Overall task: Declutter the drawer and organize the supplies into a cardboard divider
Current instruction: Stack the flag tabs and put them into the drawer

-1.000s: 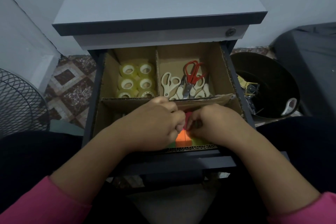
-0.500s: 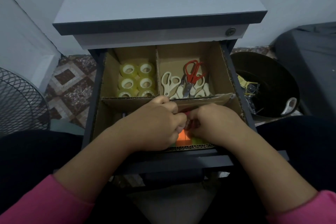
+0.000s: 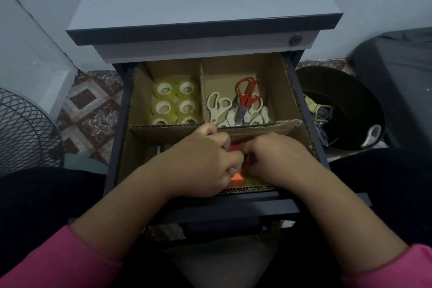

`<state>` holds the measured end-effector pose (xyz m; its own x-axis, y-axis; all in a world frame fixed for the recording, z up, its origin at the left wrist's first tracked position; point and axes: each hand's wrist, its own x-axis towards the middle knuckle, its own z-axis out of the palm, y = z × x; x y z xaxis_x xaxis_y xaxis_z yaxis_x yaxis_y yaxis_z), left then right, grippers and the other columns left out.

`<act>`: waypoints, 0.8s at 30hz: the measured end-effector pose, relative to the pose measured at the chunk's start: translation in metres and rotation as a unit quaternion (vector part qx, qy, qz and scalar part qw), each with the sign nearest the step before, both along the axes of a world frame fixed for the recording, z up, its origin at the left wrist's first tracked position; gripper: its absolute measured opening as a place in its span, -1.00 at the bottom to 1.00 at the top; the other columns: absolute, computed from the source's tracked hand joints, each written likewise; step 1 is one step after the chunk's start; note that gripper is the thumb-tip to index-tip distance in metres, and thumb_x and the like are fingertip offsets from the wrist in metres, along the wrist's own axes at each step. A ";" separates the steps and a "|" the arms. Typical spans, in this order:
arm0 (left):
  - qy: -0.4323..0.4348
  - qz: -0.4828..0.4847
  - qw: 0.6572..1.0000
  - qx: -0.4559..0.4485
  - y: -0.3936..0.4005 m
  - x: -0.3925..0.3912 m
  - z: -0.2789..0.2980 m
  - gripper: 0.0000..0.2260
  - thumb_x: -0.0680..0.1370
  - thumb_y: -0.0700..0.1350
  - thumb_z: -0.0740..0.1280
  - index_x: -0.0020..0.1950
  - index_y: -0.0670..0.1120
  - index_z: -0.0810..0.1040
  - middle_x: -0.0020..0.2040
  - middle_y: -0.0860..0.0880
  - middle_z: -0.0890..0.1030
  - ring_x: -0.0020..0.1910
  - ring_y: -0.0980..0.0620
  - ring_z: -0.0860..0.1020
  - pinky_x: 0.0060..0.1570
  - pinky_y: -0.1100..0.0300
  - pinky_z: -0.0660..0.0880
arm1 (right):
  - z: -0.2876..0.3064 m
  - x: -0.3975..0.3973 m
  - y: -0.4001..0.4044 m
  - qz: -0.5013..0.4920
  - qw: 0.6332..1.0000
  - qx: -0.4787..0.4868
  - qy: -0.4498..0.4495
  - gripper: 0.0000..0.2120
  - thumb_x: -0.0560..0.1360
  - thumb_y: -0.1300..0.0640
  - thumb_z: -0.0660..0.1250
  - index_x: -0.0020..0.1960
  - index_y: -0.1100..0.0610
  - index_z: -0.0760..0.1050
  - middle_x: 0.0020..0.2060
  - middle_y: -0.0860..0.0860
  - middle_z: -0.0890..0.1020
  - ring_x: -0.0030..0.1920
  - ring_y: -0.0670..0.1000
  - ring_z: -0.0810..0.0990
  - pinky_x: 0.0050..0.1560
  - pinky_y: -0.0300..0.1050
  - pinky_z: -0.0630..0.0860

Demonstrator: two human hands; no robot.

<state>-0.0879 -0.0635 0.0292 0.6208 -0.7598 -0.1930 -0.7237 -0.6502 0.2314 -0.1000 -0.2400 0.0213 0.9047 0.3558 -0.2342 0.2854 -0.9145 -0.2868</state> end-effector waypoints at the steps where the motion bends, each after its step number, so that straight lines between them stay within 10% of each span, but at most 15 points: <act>1: 0.008 0.000 1.000 -0.002 0.000 0.001 0.000 -0.53 0.37 0.15 -0.17 -0.02 0.12 0.48 -0.06 0.11 0.34 -0.03 0.09 0.14 0.04 0.31 0.07 | 0.000 0.000 0.000 -0.001 1.000 -0.001 0.000 -0.83 0.47 -0.04 0.29 0.04 -0.17 0.56 -0.18 -0.05 0.56 -0.03 0.06 0.57 -0.22 -0.18 0.31; 6: 0.071 0.035 0.997 -0.001 0.003 0.007 0.009 -0.83 0.51 0.04 0.06 -0.05 0.11 0.43 0.03 0.11 0.38 0.16 0.06 0.23 0.13 0.23 0.23 | 0.000 0.000 -0.002 -0.009 1.000 0.001 0.006 -0.87 0.42 -0.06 0.37 -0.03 -0.17 0.56 -0.19 -0.13 0.56 -0.04 -0.02 0.57 -0.20 -0.20 0.39; 24: -0.002 0.013 1.000 -0.025 0.001 0.004 0.000 -0.53 0.47 0.14 -0.14 -0.04 0.05 0.53 -0.09 0.06 0.39 -0.02 0.01 0.35 0.17 0.01 0.38 | -0.001 0.001 -0.001 -0.005 1.000 -0.014 0.011 -0.82 0.40 -0.07 0.38 0.00 -0.17 0.56 -0.14 -0.09 0.59 -0.05 0.00 0.58 -0.22 -0.19 0.38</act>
<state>-0.0843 -0.0624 0.0295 0.6407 -0.7525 -0.1523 -0.7084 -0.6559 0.2608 -0.0993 -0.2409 0.0204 0.9028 0.3394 -0.2643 0.2693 -0.9250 -0.2681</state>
